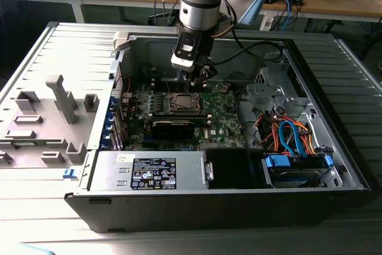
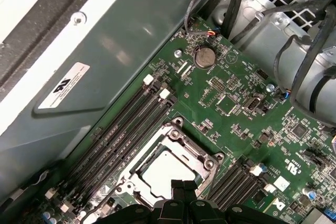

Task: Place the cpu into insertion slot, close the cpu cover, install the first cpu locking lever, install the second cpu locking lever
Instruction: 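Install the first cpu locking lever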

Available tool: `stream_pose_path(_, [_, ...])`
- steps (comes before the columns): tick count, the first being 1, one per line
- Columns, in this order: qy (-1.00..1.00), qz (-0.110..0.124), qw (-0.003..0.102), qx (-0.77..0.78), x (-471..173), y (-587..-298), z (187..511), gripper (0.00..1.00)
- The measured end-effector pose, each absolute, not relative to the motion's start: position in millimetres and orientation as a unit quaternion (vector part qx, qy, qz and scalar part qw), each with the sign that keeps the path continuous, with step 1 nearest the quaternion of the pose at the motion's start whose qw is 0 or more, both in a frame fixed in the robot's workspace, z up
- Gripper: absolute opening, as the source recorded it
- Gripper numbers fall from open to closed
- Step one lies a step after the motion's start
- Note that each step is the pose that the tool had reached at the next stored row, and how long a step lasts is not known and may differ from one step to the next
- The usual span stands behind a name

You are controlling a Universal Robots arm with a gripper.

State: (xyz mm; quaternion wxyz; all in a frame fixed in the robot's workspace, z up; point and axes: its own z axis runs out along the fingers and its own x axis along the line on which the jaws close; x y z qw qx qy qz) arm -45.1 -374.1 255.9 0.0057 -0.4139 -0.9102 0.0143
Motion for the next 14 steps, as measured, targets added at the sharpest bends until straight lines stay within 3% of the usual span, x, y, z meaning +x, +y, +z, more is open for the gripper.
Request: stream_pose_path(14, [-0.915,0.014,0.006,-0.403,-45.1,-374.1,255.9,0.11])
